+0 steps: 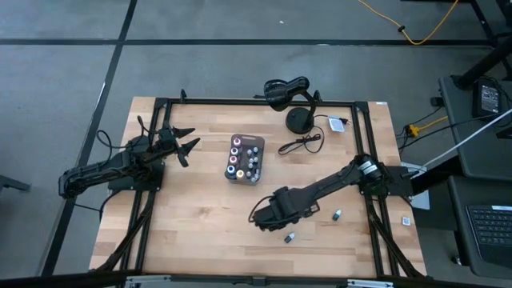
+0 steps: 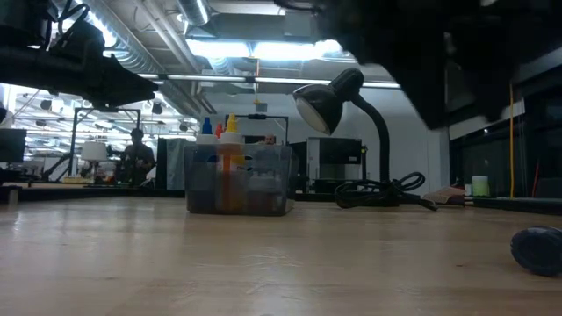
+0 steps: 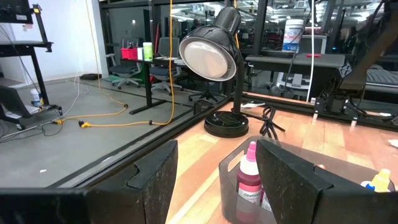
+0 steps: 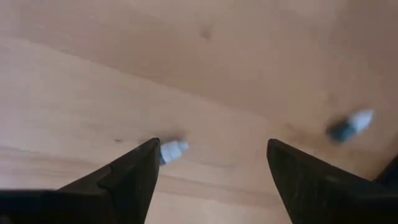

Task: Pick & Place food coloring
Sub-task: Put the small blue food coloring bottle into the gray transparent bin

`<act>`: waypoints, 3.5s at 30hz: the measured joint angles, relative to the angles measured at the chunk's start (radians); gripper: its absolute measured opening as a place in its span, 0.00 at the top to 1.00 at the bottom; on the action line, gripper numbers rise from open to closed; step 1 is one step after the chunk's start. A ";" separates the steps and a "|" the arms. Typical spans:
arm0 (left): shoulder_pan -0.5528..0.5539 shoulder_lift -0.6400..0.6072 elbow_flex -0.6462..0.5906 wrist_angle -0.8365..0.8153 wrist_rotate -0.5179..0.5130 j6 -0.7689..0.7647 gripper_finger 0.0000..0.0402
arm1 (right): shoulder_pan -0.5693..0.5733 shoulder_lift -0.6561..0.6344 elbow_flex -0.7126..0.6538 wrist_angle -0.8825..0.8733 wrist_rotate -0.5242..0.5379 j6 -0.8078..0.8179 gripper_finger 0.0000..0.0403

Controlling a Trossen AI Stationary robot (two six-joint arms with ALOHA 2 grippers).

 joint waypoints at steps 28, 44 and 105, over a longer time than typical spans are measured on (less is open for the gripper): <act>0.000 0.000 0.000 0.000 0.000 0.000 0.47 | -0.023 -0.677 -0.945 0.358 -0.164 0.704 0.27; 0.000 0.000 0.000 0.000 0.000 0.000 0.47 | -0.046 -0.861 -1.228 0.591 -0.301 0.744 0.27; 0.000 0.000 0.000 0.000 0.000 0.000 0.47 | -0.353 -1.175 -1.706 1.060 -0.523 0.420 0.27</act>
